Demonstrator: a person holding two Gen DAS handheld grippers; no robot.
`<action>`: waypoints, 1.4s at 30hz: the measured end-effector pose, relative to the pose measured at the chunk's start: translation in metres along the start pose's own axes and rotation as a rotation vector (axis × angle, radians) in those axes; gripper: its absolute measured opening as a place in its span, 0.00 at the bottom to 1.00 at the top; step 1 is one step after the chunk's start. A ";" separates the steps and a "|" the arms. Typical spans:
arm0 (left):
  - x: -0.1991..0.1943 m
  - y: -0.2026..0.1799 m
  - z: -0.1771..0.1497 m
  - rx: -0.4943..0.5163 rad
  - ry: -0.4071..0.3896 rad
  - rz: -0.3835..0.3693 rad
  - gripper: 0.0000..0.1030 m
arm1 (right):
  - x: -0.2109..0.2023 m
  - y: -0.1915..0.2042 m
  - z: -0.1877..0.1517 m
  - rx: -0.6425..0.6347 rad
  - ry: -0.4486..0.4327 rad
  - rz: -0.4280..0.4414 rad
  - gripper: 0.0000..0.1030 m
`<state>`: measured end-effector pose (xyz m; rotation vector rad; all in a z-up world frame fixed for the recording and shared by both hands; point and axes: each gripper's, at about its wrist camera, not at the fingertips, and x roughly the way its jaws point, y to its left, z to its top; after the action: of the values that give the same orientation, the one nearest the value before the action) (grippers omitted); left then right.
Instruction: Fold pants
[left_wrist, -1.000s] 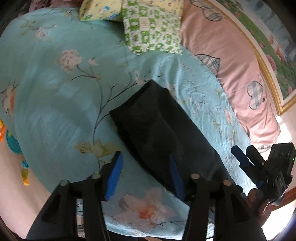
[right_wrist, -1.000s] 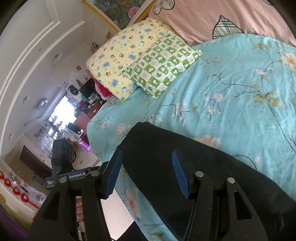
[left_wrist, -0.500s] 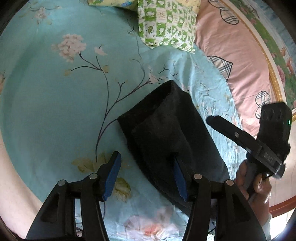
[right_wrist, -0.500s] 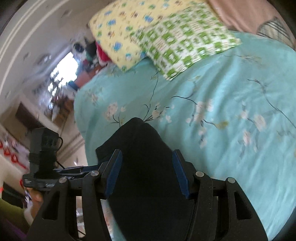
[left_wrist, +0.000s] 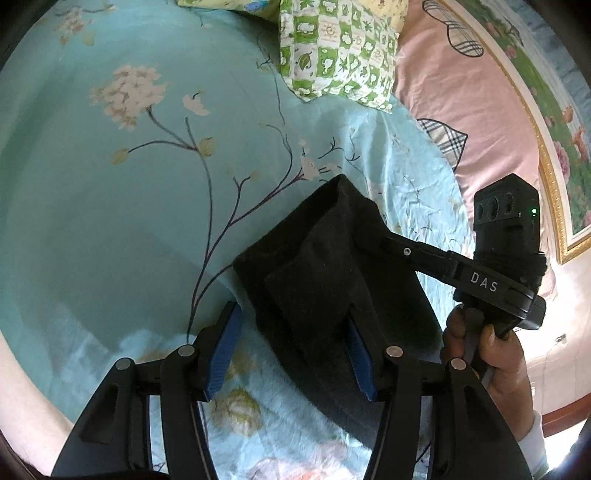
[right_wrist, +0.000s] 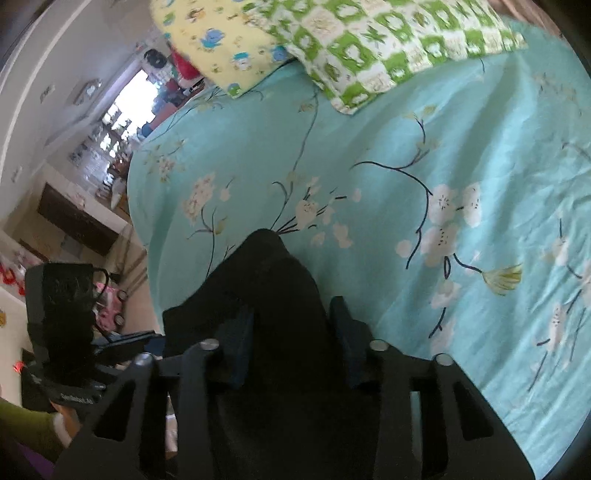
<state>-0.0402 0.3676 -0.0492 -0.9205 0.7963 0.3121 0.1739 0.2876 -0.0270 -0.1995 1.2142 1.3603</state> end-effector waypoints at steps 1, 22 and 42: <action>0.002 -0.002 0.001 0.006 -0.004 0.004 0.51 | -0.001 0.000 0.000 0.006 -0.003 0.006 0.31; -0.060 -0.071 -0.010 0.103 -0.101 -0.179 0.26 | -0.087 0.027 -0.021 0.009 -0.192 0.062 0.25; -0.080 -0.207 -0.090 0.384 -0.024 -0.383 0.26 | -0.229 0.009 -0.144 0.114 -0.528 0.054 0.24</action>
<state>-0.0220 0.1800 0.0990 -0.6847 0.6131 -0.1622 0.1459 0.0429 0.0853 0.2631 0.8500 1.2778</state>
